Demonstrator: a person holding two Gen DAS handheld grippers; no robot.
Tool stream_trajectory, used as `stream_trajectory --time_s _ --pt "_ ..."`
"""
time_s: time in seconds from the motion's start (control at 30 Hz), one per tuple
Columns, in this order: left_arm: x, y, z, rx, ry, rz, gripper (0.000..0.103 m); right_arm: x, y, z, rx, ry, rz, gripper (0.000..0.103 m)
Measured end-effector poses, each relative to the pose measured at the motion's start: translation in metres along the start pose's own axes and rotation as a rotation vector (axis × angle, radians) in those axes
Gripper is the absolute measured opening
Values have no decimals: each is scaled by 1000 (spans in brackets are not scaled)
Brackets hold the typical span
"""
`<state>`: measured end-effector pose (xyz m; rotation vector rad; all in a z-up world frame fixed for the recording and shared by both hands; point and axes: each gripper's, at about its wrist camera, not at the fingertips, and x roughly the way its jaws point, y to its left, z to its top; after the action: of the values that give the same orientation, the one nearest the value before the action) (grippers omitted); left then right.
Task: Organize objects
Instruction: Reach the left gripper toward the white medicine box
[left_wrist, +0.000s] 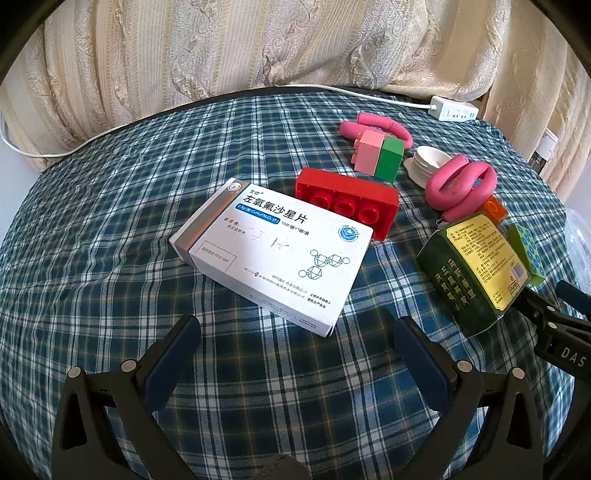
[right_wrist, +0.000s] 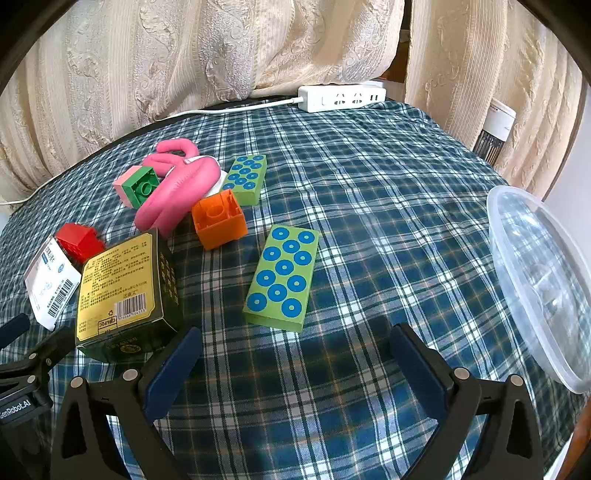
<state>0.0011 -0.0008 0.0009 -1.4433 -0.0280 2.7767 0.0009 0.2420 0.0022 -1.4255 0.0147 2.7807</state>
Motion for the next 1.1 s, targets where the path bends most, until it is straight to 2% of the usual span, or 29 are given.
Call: stream_trajectory --time_s 0.77,1.1 --pt "-2 -2 -4 -18 -14 14 103 0 0 0 0 0 0 103" --pt "-1 -8 -1 10 -7 -7 103 0 1 -1 -16 1 10 103"
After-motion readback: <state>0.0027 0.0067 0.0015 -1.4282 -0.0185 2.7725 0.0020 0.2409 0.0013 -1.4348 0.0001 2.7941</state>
